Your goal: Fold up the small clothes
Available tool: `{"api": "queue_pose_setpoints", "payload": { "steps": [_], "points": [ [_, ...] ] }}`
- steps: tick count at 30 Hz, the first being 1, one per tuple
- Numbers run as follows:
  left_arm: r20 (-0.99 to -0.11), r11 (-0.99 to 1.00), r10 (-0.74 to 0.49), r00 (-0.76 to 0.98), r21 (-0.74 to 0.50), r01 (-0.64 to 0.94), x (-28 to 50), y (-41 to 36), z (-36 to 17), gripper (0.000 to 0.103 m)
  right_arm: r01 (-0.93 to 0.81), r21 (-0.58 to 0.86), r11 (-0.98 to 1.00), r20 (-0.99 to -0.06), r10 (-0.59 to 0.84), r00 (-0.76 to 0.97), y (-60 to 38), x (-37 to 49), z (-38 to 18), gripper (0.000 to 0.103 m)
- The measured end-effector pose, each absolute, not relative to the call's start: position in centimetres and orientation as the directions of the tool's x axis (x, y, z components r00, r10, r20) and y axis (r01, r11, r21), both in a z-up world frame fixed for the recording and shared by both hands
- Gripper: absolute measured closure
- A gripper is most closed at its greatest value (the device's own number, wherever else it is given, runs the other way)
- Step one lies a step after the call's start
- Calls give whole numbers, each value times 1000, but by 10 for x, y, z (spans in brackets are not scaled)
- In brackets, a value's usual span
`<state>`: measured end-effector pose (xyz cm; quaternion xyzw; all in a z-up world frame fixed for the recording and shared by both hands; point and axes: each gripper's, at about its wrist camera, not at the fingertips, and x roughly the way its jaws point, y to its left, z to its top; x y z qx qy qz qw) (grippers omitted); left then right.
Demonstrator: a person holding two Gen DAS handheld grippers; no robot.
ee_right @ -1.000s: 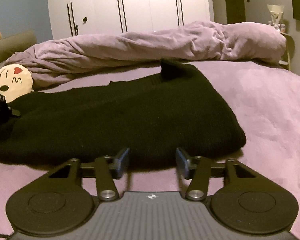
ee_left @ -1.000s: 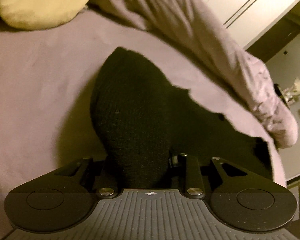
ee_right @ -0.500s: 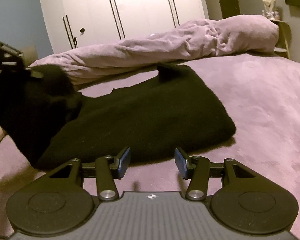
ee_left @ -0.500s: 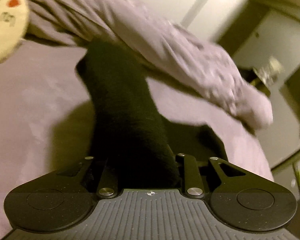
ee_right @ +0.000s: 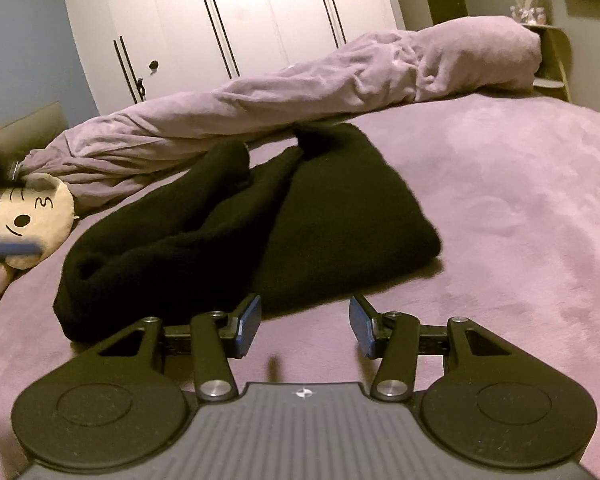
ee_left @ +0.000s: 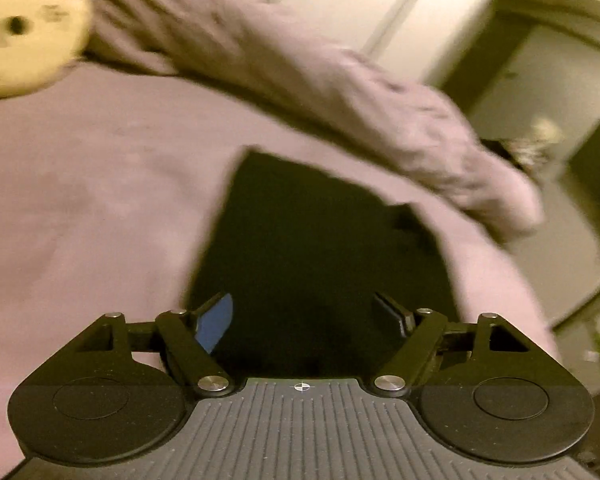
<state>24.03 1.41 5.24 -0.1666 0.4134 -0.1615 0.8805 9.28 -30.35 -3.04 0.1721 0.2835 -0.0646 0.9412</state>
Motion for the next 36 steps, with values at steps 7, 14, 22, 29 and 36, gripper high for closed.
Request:
{"api": "queue_pose_setpoints", "payload": {
  "steps": [7, 14, 22, 29, 36],
  "points": [
    [-707, 895, -390, 590, -441, 64, 231, 47, 33, 23, 245, 245, 938, -583, -59, 810, -293, 103, -27, 54],
    [-706, 888, -403, 582, -456, 63, 229, 46, 35, 23, 255, 222, 941, -586, -81, 806, -292, 102, -23, 54],
    [-710, 892, -405, 576, -446, 77, 228, 43, 34, 23, 265, 220, 939, -591, -88, 802, -291, 102, -22, 54],
    [-715, 896, -407, 568, -434, 97, 228, 38, 35, 21, 269, 216, 939, -596, -91, 798, -290, 102, -22, 50],
    [-723, 906, -410, 556, -392, 159, 232, 17, 35, 15, 283, 228, 931, -604, -93, 792, -296, 100, -24, 46]
  ]
}}
